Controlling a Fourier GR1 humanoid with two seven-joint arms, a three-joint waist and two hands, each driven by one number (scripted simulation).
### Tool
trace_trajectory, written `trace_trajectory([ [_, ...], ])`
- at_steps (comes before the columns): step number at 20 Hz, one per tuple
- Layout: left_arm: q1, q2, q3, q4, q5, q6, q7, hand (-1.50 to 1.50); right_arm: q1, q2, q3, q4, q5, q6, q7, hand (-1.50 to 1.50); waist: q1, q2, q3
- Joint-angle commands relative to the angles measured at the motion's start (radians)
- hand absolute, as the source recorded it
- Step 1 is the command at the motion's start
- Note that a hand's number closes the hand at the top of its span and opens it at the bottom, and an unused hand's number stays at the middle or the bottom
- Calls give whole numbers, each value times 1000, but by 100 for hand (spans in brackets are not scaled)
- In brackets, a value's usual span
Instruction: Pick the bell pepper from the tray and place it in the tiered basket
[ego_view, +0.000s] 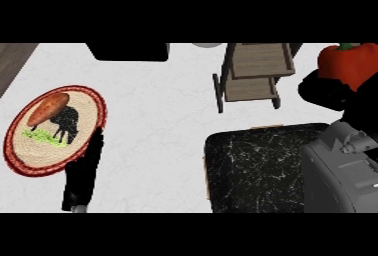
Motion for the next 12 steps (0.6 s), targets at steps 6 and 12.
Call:
trace_trajectory([
  [6,5,-1,-15,36,3,-27,9,0,-378,0,-123,163,159,276,213,150,38,16,3],
  [12,5,-19,-33,22,-13,-11,19,0,-603,0,-299,312,245,335,182,150,42,23,8],
])
